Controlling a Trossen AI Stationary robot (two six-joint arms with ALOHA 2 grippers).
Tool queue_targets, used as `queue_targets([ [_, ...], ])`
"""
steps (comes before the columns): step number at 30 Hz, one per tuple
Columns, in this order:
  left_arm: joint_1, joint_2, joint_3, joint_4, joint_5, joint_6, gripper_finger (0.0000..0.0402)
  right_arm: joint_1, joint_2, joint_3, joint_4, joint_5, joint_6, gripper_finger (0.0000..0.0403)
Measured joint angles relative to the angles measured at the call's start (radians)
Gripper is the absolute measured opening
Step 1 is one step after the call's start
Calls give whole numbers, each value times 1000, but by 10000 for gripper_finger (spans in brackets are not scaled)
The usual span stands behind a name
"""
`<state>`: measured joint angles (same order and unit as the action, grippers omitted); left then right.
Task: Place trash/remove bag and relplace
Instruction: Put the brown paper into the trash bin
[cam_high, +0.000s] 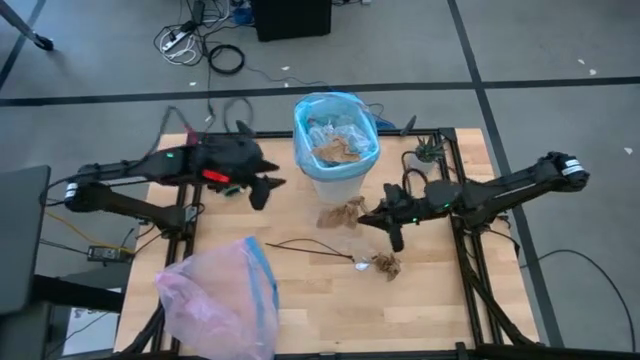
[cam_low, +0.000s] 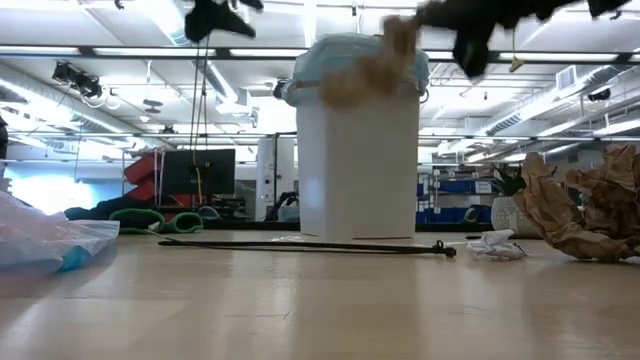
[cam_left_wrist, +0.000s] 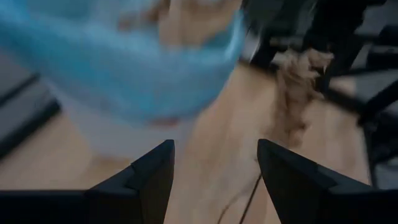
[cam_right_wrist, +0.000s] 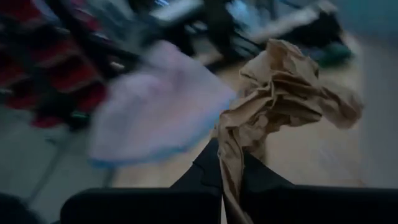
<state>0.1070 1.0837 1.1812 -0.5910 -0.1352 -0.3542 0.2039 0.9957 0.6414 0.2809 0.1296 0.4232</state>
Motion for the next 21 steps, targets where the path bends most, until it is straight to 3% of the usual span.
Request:
queue_targets([
  [4,0,-64,1,142,18,49,236,0,-36,100,2,-41,-96,0],
  [8,-4,-98,3,297,92,98,236,-16,-40,214,2,16,-278,0],
  [12,-4,-104,2,378,85,126,236,-81,-22,301,-23,71,-419,0],
  [17,5,-73,0,459,-20,219,236,-199,25,351,-93,168,-427,0],
  [21,33,-17,0,619,-36,254,236,-280,78,357,-117,244,-365,0],
])
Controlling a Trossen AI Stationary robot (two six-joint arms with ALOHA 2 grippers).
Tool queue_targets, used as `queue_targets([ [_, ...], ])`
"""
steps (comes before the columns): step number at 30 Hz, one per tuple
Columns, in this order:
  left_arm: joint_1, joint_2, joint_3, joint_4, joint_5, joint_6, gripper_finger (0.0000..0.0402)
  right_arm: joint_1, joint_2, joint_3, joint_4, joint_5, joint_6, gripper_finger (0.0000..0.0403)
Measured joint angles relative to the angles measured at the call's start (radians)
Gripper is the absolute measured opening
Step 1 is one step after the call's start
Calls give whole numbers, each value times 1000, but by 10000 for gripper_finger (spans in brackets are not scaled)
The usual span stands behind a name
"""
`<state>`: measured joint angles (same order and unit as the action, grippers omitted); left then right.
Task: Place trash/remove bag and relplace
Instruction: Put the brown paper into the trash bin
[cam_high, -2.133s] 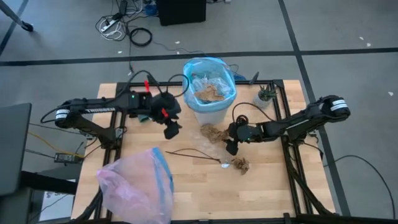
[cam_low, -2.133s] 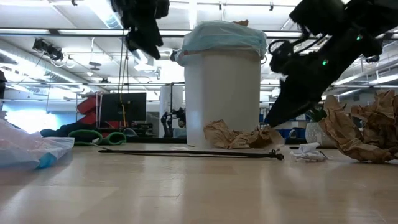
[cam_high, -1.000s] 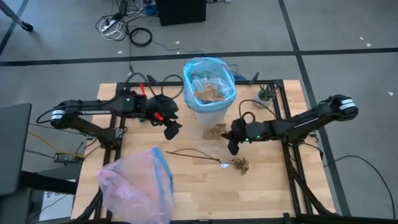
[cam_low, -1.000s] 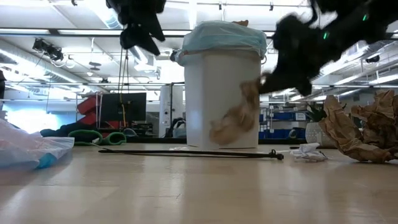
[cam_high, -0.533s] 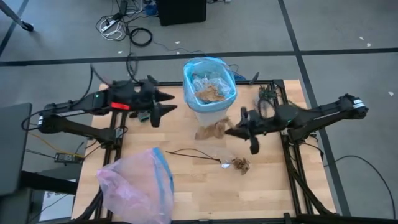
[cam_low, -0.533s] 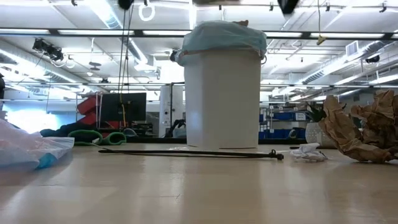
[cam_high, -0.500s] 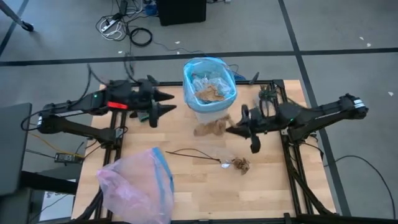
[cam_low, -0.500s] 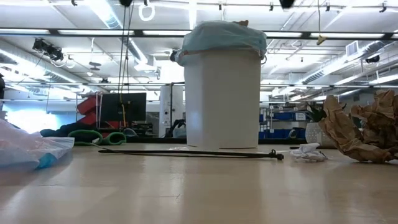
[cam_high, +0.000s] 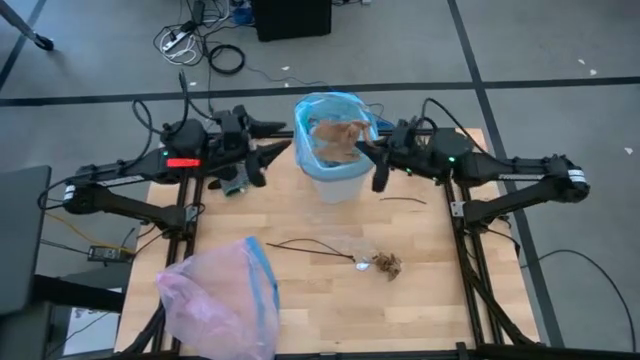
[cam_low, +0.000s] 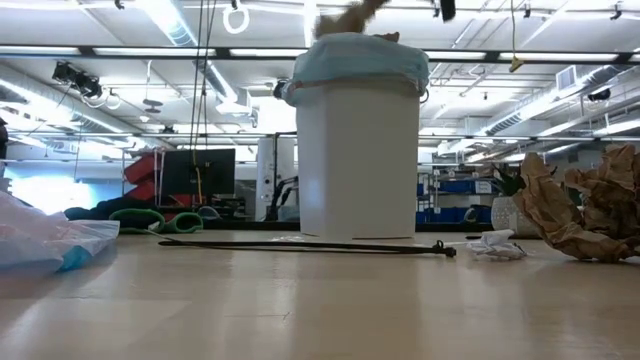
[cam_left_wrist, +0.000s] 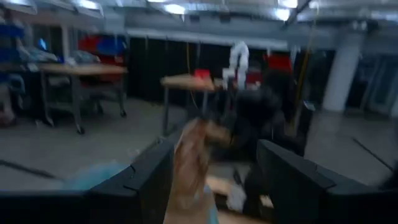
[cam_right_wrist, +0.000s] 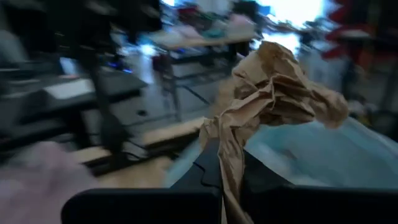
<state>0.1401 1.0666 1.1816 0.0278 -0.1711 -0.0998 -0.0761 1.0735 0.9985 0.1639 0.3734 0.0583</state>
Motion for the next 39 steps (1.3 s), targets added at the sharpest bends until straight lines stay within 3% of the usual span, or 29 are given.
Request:
queue_targets([
  [6,57,102,0,128,8,-13,236,-77,92,0,-20,-66,107,0],
  [15,102,256,0,319,162,-130,236,-80,153,0,21,-123,202,4],
  [28,108,380,0,374,188,-174,236,-103,151,0,24,-150,199,7],
  [32,117,424,0,378,183,-174,236,-103,151,0,40,-186,170,35],
  [39,165,463,4,304,94,-244,236,-98,142,0,95,-214,249,133],
])
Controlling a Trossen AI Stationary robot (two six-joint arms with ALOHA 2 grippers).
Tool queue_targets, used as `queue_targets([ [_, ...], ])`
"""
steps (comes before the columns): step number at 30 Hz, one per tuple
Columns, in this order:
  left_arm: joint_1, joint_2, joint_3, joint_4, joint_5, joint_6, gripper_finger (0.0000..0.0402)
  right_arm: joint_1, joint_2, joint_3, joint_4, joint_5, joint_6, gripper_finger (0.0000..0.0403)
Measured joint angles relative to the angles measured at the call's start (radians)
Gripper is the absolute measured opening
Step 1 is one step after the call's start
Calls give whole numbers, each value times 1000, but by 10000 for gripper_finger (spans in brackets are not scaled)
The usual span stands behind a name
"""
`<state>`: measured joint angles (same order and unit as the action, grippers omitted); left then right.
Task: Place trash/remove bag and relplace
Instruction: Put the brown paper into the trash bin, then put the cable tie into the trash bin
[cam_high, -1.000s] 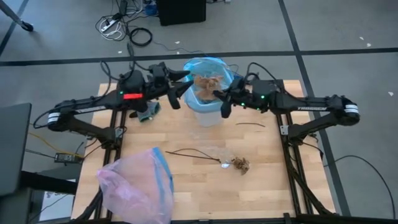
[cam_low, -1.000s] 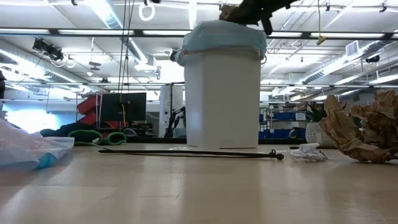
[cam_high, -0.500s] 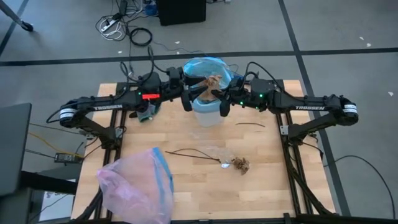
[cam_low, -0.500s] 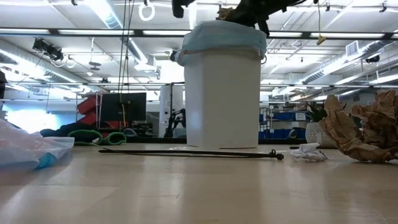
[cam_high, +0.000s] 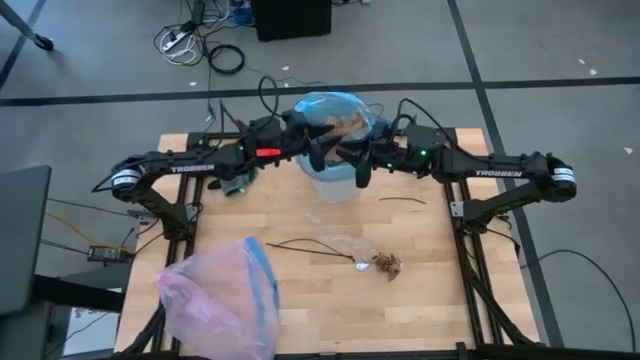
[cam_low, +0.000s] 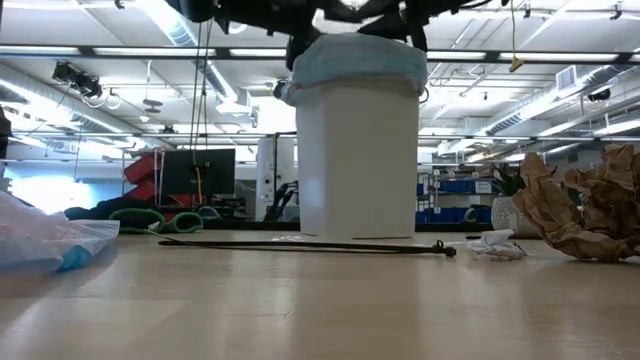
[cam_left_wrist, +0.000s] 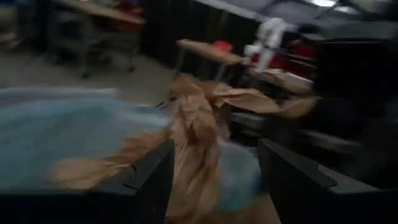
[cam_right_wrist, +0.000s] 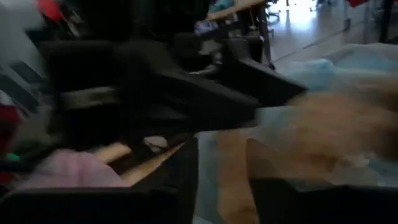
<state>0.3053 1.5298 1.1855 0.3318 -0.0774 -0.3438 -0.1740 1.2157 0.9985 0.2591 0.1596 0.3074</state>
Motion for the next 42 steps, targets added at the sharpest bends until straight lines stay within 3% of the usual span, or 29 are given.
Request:
queue_targets([
  [5,53,-2,1,-90,-30,-31,236,32,-34,0,112,-54,19,173],
  [13,74,0,1,-67,-18,-45,236,57,-146,0,243,-26,-38,171],
  [16,75,-5,-3,-45,15,-46,236,58,-206,0,189,91,-57,162],
  [19,74,-10,12,-62,40,-47,234,57,-263,1,52,289,-112,139],
  [22,72,-23,49,-68,98,-37,226,50,-293,1,-101,474,-159,96],
  [24,70,-39,81,-54,144,-34,220,27,-298,1,-184,509,-169,58],
  [27,62,-47,132,-56,177,-31,213,-13,-272,1,-231,478,-157,10],
  [32,54,-45,256,-205,176,31,203,-89,-172,1,-217,433,-132,4],
  [42,52,-48,465,-586,154,159,197,-181,20,6,-19,207,-35,0],
])
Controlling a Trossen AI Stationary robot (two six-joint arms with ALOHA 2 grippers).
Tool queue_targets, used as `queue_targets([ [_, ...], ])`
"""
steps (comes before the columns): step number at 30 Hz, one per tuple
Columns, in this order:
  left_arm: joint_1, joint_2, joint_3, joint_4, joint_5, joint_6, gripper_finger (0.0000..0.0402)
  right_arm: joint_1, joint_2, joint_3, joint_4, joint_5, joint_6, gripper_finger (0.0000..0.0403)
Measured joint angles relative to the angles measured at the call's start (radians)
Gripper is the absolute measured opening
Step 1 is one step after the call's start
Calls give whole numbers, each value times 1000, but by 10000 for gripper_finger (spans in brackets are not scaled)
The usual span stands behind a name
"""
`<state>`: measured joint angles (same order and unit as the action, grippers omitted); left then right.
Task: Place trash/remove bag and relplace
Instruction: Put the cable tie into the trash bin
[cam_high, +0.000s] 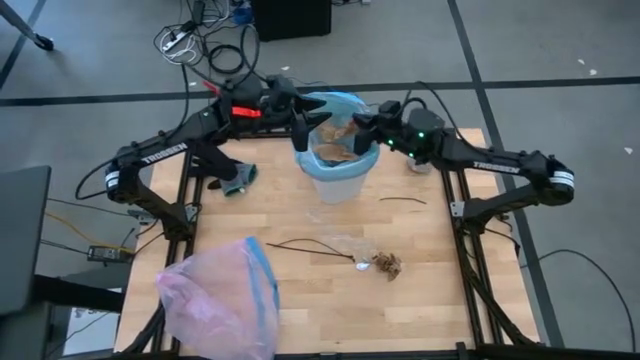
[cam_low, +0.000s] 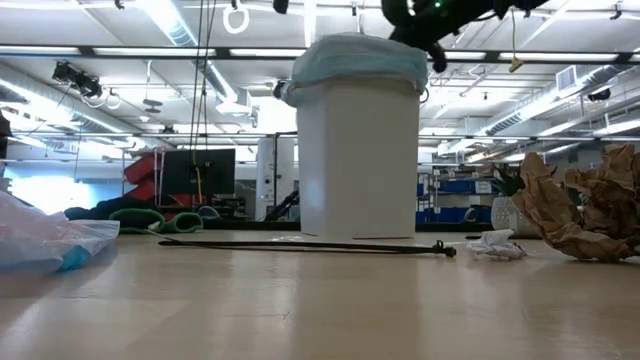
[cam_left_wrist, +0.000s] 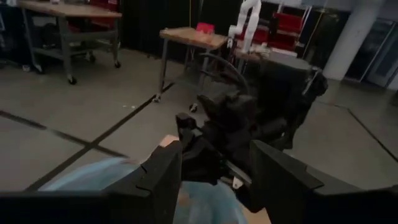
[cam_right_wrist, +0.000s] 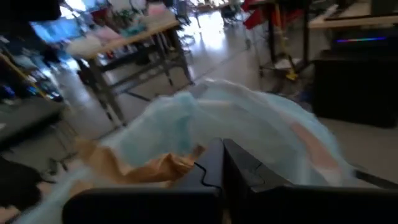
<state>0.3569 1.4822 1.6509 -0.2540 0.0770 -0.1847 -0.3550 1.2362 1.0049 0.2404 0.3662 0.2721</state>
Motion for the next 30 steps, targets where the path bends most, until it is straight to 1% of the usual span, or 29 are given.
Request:
queue_targets([
  [3,-2,0,27,-53,-7,12,197,-8,53,33,-24,-29,20,0],
  [6,-5,0,37,-79,-38,27,197,-14,112,68,-49,-83,50,0],
  [9,-5,0,38,-96,-44,29,197,-14,174,115,-80,-126,80,0],
  [13,-5,1,38,-110,-48,31,197,-5,237,183,-164,-124,87,0],
  [17,-5,1,38,-132,-51,44,197,8,271,240,-252,-128,85,0],
  [22,-5,1,38,-162,-53,50,197,42,240,280,-280,-114,39,0],
  [25,-5,1,38,-193,-53,66,197,69,180,306,-270,-119,-20,1],
  [27,-5,1,38,-219,-53,87,197,79,133,309,-262,-140,-39,6],
  [30,-5,-2,38,-258,-52,128,197,87,74,308,-313,-191,-27,23],
])
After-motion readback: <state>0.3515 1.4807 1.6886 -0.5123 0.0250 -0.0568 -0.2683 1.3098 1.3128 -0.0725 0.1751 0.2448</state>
